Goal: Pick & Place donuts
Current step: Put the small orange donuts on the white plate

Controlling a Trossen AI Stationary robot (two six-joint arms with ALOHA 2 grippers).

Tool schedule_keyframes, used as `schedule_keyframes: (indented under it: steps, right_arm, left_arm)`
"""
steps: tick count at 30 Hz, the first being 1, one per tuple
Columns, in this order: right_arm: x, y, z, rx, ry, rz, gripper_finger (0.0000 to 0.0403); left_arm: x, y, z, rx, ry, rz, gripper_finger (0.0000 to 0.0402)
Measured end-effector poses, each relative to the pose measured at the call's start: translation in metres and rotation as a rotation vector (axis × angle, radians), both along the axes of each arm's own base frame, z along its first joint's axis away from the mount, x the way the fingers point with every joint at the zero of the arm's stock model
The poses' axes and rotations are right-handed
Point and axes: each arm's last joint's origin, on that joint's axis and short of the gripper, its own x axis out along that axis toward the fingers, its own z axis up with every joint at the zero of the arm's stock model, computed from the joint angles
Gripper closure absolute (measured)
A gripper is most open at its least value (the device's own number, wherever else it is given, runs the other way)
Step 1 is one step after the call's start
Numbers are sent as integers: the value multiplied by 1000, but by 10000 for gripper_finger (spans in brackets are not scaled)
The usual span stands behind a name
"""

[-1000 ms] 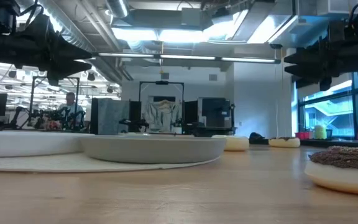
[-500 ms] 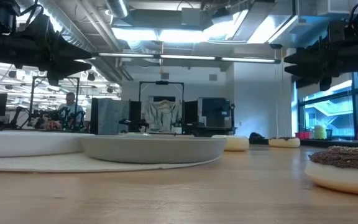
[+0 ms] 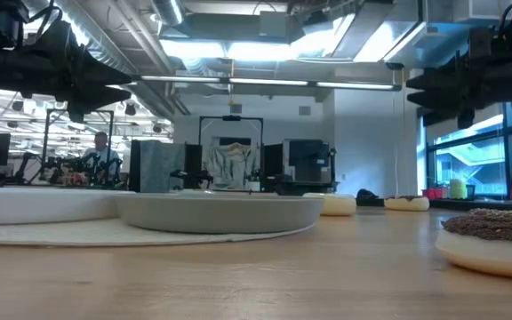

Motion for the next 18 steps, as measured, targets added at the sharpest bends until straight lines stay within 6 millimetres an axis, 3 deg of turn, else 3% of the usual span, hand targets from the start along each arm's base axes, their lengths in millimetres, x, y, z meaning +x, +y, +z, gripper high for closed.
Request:
schedule_keyframes:
  steps: [7, 13, 18]
  right_arm:
    - [0, 0, -1, 63, -25, 0, 225]
    - [-2, -3, -1, 30, -6, -130, 225]
    - [-4, -6, -1, 142, -85, -225, 225]
  left_arm:
    - [0, 0, 0, 0, 0, 0, 210]
    - [0, 0, 0, 0, 0, 0, 212]
    - [0, 0, 0, 34, 16, 16, 210]
